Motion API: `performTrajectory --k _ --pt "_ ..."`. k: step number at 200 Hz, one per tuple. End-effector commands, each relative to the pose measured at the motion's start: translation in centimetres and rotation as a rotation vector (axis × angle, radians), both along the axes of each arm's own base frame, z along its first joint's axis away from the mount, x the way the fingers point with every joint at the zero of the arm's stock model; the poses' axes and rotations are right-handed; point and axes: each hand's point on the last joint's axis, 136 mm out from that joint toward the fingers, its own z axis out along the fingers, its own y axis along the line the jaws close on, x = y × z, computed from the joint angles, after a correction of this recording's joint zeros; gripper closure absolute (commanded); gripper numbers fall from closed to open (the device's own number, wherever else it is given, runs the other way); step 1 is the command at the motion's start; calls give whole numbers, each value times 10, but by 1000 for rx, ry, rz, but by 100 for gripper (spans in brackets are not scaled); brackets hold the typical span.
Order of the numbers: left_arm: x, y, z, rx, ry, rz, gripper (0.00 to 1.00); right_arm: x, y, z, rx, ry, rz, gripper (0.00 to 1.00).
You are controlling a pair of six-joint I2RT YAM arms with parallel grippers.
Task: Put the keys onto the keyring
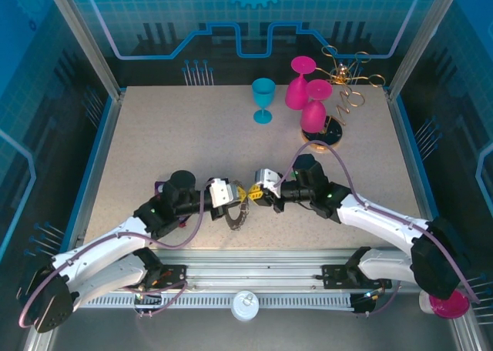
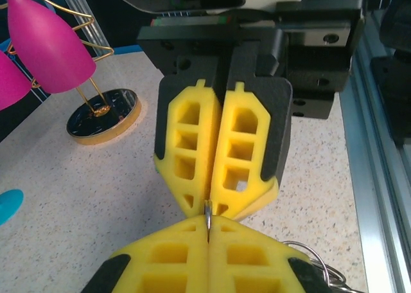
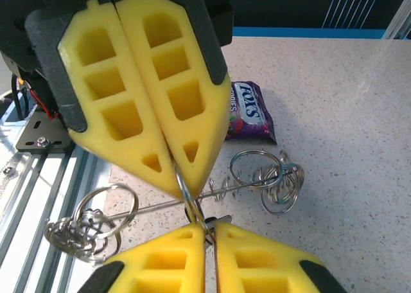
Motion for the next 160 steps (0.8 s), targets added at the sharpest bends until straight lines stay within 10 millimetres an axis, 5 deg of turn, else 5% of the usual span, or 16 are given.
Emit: performTrajectory --k 1,54,160 --pt "-4 -9 38 -146 -64 -45 100 2 4 19 64 -31 9 81" --pt "-3 -8 20 -120 -27 -35 100 -1 -1 27 99 -77 10 76" --pt "-1 -6 15 -97 -37 -21 100 0 -9 20 65 -104 -12 74"
